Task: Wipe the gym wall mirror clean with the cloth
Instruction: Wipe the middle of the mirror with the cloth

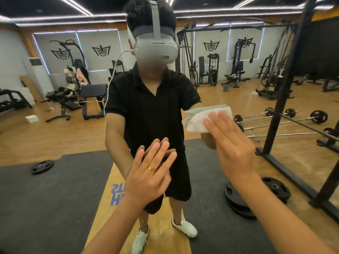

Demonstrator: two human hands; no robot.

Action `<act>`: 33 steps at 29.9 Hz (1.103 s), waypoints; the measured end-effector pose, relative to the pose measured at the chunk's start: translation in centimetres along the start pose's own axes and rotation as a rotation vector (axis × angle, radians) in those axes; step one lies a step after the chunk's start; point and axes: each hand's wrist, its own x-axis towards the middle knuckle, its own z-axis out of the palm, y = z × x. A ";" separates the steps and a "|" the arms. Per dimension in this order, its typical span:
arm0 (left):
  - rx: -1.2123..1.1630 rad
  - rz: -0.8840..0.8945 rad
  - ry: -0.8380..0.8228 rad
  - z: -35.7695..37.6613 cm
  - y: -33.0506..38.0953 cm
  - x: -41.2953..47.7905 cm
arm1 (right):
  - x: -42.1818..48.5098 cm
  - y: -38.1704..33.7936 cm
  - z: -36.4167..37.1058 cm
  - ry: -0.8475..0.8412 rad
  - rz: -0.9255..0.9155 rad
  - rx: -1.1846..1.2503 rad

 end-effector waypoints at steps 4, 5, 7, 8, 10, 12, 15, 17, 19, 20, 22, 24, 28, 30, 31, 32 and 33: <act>0.008 -0.005 0.001 0.1 0.1 0.0 | 4.4 4.9 -1.4 0.151 0.130 -0.027; 0.014 -0.006 0.002 0.1 0.2 0.0 | 5.3 5.8 -1.7 0.183 0.181 -0.026; 0.022 -0.009 0.008 0.2 0.2 -0.1 | 5.7 5.8 -1.6 0.198 0.268 0.006; 0.029 -0.006 0.011 0.2 0.1 -0.2 | 5.2 4.8 -1.3 0.192 0.305 0.034; 0.045 -0.001 0.009 0.3 0.1 -0.2 | 2.5 2.1 -0.3 0.155 0.322 0.079; 0.053 -0.005 0.010 0.3 0.2 -0.1 | -0.5 0.2 0.3 0.091 0.264 0.104; 0.069 -0.009 0.011 0.2 0.5 0.2 | -1.6 1.1 -0.1 0.031 0.145 0.125; 0.069 -0.013 0.016 0.3 0.6 0.3 | -0.9 2.1 -0.7 0.018 0.128 0.153; 0.073 -0.021 0.017 0.3 0.5 0.0 | -0.4 2.3 -0.8 -0.001 0.105 0.173; 0.075 -0.023 0.017 0.4 0.5 0.0 | -0.5 2.5 -0.8 -0.010 0.087 0.171; 0.084 -0.022 0.018 0.5 0.6 0.1 | -0.7 3.1 -0.9 -0.005 0.051 0.156; 0.077 -0.020 0.018 0.5 0.7 0.1 | -0.7 3.9 -0.9 0.022 0.017 0.134; 0.069 -0.013 0.010 0.5 0.7 0.1 | 0.3 5.1 -1.0 0.057 -0.004 0.068; 0.081 -0.006 0.012 0.5 0.7 0.0 | 1.5 6.0 -1.5 0.079 0.007 0.053; 0.078 -0.005 0.011 0.5 0.7 0.0 | 2.2 6.4 -1.7 0.088 0.015 0.050; 0.070 -0.007 0.009 0.4 0.6 0.0 | 2.8 6.6 -1.8 0.097 0.031 0.048; 0.063 -0.009 0.007 0.4 0.6 0.0 | 3.3 6.6 -1.8 0.105 0.056 0.051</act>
